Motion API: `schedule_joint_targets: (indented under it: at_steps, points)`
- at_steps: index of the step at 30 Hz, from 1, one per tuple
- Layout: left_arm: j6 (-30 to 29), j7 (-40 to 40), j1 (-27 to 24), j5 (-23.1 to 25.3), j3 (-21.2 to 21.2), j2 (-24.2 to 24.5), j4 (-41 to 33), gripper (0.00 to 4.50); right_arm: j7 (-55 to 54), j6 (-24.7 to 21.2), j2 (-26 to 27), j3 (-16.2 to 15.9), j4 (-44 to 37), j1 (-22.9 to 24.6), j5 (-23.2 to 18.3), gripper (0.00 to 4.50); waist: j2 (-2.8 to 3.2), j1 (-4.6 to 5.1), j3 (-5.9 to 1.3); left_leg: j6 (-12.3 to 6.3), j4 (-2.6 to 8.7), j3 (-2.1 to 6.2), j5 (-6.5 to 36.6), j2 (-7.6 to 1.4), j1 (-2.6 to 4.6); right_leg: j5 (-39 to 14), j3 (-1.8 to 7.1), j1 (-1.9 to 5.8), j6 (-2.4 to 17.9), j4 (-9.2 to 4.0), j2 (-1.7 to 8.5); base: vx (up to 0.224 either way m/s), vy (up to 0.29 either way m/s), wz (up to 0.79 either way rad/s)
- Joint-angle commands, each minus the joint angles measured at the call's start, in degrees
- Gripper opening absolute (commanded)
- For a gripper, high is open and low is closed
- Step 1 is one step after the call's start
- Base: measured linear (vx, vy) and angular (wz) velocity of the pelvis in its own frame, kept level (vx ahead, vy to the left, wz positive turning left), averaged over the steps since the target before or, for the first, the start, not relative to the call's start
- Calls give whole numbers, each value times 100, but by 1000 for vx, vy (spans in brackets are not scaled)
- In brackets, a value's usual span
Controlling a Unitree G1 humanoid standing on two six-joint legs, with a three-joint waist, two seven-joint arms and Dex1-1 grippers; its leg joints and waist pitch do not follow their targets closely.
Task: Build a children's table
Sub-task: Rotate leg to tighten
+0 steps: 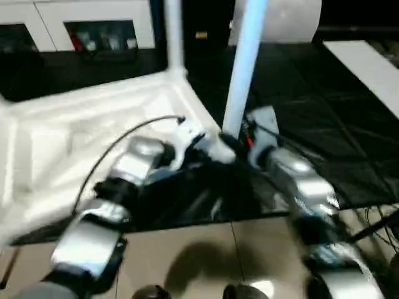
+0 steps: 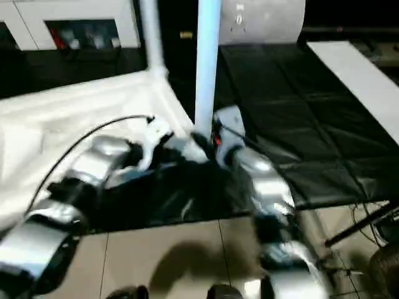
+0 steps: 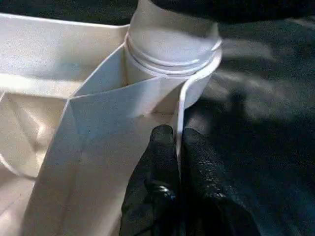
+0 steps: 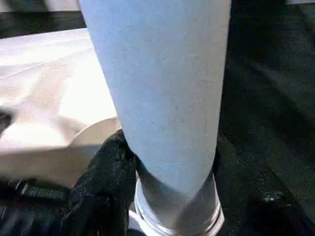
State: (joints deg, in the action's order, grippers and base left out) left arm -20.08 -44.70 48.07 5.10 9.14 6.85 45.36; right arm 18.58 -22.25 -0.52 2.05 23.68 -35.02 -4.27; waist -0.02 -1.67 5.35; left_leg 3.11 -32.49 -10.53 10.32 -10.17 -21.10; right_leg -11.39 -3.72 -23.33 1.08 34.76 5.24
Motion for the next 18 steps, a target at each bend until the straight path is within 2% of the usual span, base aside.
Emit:
schedule_joint_targets:
  at_steps: [1, 2, 4, 5, 9, 10, 11, 12, 14, 15, 17, 18]
  points:
    - [72, 344, 109, -185, 58, -597, -13, 0, 187, -18, 641, -575, 278, -34, -135, 251, -46, -32, -351, -480, 323, 85, 357, -231, 16, -101, 275, 331, 1500, -375, 323, 0, 0, 0]
    - [91, 372, 112, -150, 71, -599, -9, 0, 160, 2, 678, -549, 275, -26, -130, 265, -46, -33, -362, -540, 314, 82, 301, -231, 16, 46, 279, 340, 1522, -356, 324, 0, 0, 0]
    - [106, 348, 109, -123, 97, -576, -8, 0, 152, -6, 694, -526, 240, 3, -145, 275, -48, -42, -365, -781, 298, 81, 98, -234, 18, 495, 272, 351, 1604, -321, 318, 0, 0, 0]
    - [113, 273, 90, -85, 146, -495, 2, 0, 146, 74, 655, -516, 160, 102, -124, 287, -31, -50, -357, -834, 303, 81, 150, -241, 21, 413, 268, 349, 1611, -334, 335, 0, 0, 0]
    - [119, 227, 63, -31, 191, -420, 6, 0, 181, 154, 579, -496, 73, 200, -119, 321, -28, -55, -335, -739, 330, 81, 458, -260, 40, -124, 271, 338, 1548, -394, 342, 0, 0, 0]
    - [135, 205, 46, 0, 213, -383, 2, 0, 206, 189, 527, -467, 34, 245, -129, 343, -28, -62, -340, -685, 333, 81, 468, -264, 42, -131, 279, 339, 1521, -387, 340, 0, 0, 0]
    - [149, 160, 24, 19, 233, -339, -13, 0, 308, 234, 446, -451, -40, 302, -158, 343, -31, -60, -345, -677, 333, 82, 452, -264, 44, -99, 278, 340, 1530, -382, 339, 0, 0, 0]
    - [265, -100, -56, 84, 322, -168, -66, 0, 689, 358, 134, -381, -332, 488, -286, 351, -21, -66, -341, -684, 333, 84, 448, -262, 40, -69, 277, 342, 1528, -382, 338, 0, 0, 0]
    - [293, -191, -82, 94, 348, -115, -87, 0, 858, 389, 36, -368, -434, 545, -349, 367, -26, -90, -346, -773, 319, 80, 418, -274, 43, 125, 283, 348, 1510, -366, 340, 0, 0, 0]
    - [293, -191, -82, 94, 348, -115, -87, 0, 858, 389, 36, -368, -434, 545, -349, 379, -35, -80, -340, -803, 326, 87, 376, -267, 22, 160, 271, 358, 1527, -364, 338, 0, 0, 0]
    - [436, -683, -199, 45, 459, 83, -276, 0, 1561, 470, -447, -422, -816, 763, -499, 397, -17, -98, -346, -812, 312, 81, 390, -272, 30, 159, 275, 363, 1562, -362, 346, 0, 0, 0]
    - [554, -987, -266, 38, 556, 208, -379, 0, 1983, 526, -729, -454, -945, 864, -578, 402, -31, -100, -354, -854, 304, 80, 341, -273, 22, 273, 273, 377, 1577, -347, 341, 0, 0, 0]
